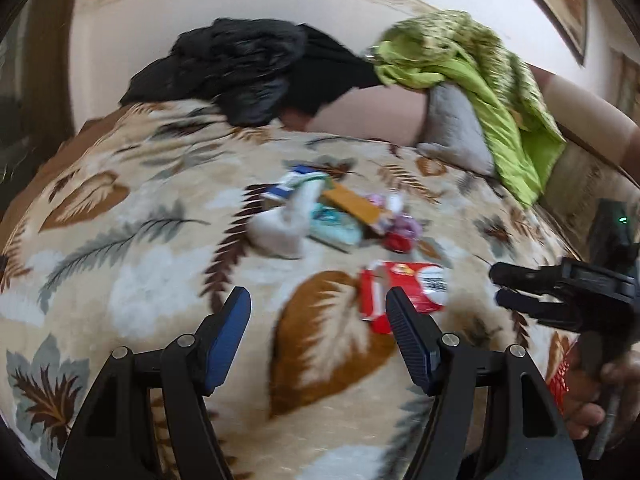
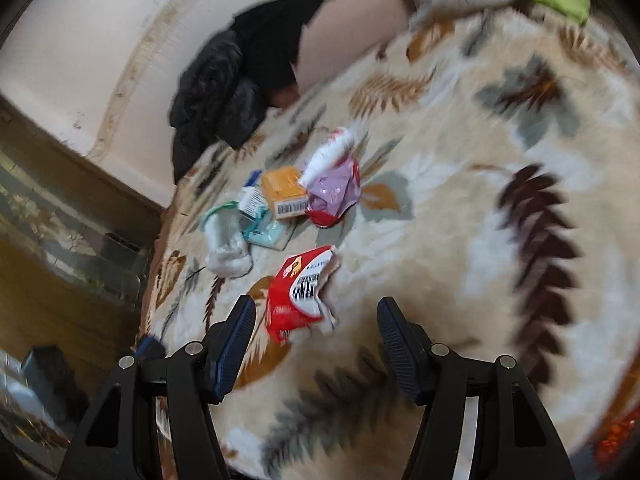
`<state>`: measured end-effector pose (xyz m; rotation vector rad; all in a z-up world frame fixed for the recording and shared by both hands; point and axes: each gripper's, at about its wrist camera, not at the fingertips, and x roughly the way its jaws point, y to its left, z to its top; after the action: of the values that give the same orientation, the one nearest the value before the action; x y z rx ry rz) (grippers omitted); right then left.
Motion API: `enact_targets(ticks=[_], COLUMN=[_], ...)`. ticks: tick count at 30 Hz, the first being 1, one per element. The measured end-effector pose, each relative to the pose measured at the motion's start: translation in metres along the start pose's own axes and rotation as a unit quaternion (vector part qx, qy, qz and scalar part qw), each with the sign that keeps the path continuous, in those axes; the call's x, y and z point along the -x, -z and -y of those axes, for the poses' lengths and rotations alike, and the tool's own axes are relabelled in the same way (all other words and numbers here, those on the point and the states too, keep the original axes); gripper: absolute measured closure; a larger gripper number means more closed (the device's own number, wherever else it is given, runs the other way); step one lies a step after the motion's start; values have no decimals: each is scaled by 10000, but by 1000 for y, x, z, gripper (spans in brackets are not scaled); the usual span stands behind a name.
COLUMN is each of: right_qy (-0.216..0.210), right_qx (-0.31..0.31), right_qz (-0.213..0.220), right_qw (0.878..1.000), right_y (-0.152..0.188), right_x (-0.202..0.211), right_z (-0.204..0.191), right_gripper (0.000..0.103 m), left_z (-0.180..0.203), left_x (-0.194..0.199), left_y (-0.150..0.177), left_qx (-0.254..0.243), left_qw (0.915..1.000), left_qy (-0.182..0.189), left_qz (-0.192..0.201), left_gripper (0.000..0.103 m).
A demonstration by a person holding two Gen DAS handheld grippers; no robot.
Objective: Collect trash
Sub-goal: 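Move both tools back to the trash pile on the bed, then grasp the white sock with the left tool while the right grasps the torn red paper box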
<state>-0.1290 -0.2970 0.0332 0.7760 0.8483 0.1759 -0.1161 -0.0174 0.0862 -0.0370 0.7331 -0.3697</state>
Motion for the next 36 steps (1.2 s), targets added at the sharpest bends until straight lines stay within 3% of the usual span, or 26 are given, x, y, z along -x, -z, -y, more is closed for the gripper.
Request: enact_targets(ticks=[2, 5, 8, 12, 16, 21, 23, 24, 25, 26, 28, 36], right_qy=[103, -91, -314, -587, -469, -372, -337, -319, -314, -321, -302, -137], right_qx=[-10, -89, 34, 192, 317, 391, 505, 536, 562, 590, 627, 1004], right_qz=[-83, -355, -614, -315, 161, 505, 581, 604, 617, 627, 669, 941], right_qw=[9999, 9993, 9976, 9976, 9983, 9973, 9965, 9962, 9960, 9958, 9953, 9904], right_y=[-6, -8, 0, 2, 6, 5, 2, 3, 3, 3, 2, 11], right_x=[-26, -55, -74, -61, -31, -8, -5, -3, -2, -1, -1, 8], right_z=[-2, -6, -12, -19, -18, -14, -16, -17, -17, -18, -20, -37], right_gripper=[35, 38, 80, 96, 96, 97, 97, 97, 97, 97, 97, 97], left_z=[-8, -20, -26, -19, -13, -12, -14, -15, -16, -19, -22, -10], left_x=[-4, -14, -28, -51, -83, -133, -145, -150, -153, -154, -149, -92], left_y=[-2, -8, -18, -37, -52, -54, -49, -46, -43, -41, -39, -23], left_qx=[112, 262, 311, 77, -37, -134, -79, -100, -106, -76, -7, -137], left_qw=[9999, 9996, 9995, 9997, 9986, 9944, 9934, 9926, 9918, 9920, 9936, 9964], left_qy=[8, -14, -86, -226, -495, -875, -919, -934, -977, -968, -878, -789], left_qz=[-19, -36, -54, -78, -162, -586, -682, -767, -815, -802, -711, -264], left_gripper=[32, 30, 29, 25, 23, 24, 38, 52, 57, 59, 71, 74])
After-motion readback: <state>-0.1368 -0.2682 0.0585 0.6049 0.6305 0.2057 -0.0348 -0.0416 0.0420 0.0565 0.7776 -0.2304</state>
